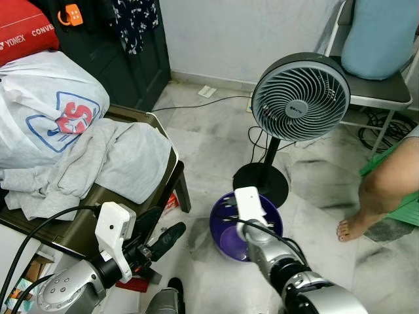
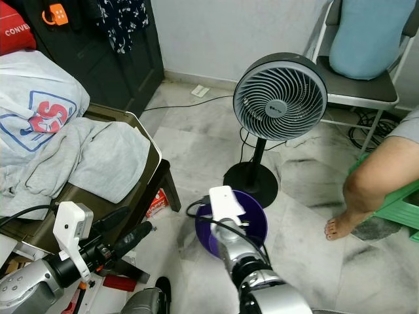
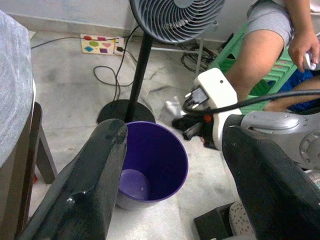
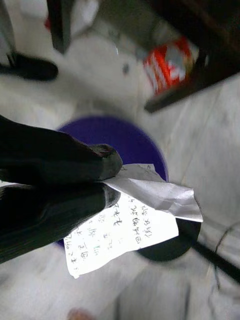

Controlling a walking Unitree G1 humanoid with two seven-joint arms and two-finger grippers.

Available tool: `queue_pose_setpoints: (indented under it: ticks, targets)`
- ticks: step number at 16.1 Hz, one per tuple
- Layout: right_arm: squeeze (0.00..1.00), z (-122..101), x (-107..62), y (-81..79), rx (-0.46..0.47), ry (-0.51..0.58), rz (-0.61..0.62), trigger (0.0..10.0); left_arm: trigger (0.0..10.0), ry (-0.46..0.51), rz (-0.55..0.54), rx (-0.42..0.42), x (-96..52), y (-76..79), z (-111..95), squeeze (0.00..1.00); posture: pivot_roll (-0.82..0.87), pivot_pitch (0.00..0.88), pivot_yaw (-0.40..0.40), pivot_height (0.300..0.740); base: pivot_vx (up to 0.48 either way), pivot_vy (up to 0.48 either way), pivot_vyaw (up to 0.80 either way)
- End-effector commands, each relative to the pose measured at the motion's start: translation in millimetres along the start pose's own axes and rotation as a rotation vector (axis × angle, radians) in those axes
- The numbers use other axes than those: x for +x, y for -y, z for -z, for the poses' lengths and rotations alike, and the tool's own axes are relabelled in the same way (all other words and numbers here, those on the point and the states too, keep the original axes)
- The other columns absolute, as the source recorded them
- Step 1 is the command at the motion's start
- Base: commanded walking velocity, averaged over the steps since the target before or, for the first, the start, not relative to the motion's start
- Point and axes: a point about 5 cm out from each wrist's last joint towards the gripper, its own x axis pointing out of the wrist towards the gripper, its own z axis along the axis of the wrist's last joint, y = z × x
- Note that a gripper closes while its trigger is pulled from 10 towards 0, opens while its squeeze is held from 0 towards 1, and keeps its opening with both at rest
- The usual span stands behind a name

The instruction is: Clean up the room

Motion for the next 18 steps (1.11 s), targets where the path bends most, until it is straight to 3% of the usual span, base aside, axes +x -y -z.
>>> queue_pose_setpoints:
  ticks: [1,3,8,18]
  targets:
    - [0.00,3,0.6,7.4,-0.010,-0.026,0.062,10.0,10.0,-0.014,-0.006,0.002,-1.7,-0.4,0,0.00,0.19,0.237,0.018,0.740,0.000,0.000,0.00]
    - [0.00,14,-0.3,25.0,-0.021,-0.071,0.156,10.0,10.0,-0.026,-0.029,0.003,-1.9,-0.5,1,0.00,0.17,0.247,0.019,0.740,0.000,0.000,0.00]
    - [0.00,37,-5.0,50.8,-0.015,-0.096,0.224,10.0,10.0,-0.036,-0.005,-0.020,0.9,3.4,4,0.00,0.14,0.277,0.037,0.740,0.000,0.000,0.00]
    - [0.00,1,0.1,14.9,-0.014,0.038,0.070,10.0,10.0,-0.016,-0.051,-0.041,-0.1,-3.1,1,0.00,0.16,0.269,0.022,0.740,0.000,0.000,0.00]
